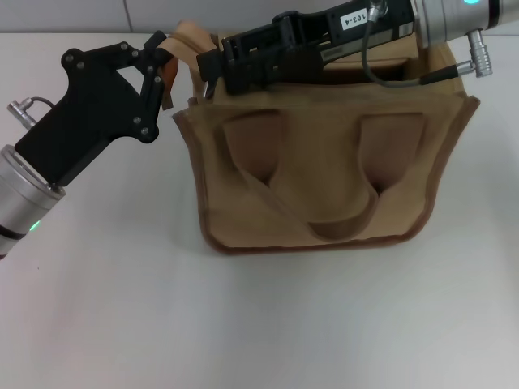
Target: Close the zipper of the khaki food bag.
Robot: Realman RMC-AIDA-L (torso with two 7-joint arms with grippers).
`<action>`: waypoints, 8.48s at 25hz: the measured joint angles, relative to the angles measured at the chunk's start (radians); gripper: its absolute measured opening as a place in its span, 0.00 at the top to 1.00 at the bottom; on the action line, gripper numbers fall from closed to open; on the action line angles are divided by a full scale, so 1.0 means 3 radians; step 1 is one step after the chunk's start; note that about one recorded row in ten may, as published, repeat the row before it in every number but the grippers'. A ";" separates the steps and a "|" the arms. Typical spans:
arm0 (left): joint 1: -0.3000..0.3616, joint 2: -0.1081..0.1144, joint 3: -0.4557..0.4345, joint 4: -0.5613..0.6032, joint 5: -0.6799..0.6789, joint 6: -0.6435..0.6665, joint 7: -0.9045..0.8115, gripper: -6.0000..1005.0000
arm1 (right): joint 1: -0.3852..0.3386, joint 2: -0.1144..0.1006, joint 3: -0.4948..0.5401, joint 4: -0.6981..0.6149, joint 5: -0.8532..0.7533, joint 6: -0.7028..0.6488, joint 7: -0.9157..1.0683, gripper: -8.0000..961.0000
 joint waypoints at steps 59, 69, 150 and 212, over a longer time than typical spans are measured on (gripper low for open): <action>-0.0236 -0.0009 0.0025 -0.0010 0.0006 0.0141 -0.0015 0.96 | -0.0094 0.0061 0.0003 0.0002 0.0130 0.0180 -0.0168 0.48; -0.0238 -0.0010 0.0025 -0.0010 0.0020 0.0143 -0.0015 0.95 | -0.0093 0.0062 -0.0008 0.0002 0.0096 0.0223 -0.0163 0.77; -0.0120 -0.0005 -0.0267 -0.0144 0.0000 -0.0277 -0.0014 0.94 | -0.0935 -0.0062 0.0226 -0.0749 0.0044 -0.0187 -0.0434 0.99; -0.0062 0.0000 -0.0333 -0.0230 -0.0002 -0.0297 -0.0020 0.94 | -0.1405 -0.0307 0.0914 -0.0810 -0.0153 -0.0700 -0.0631 0.89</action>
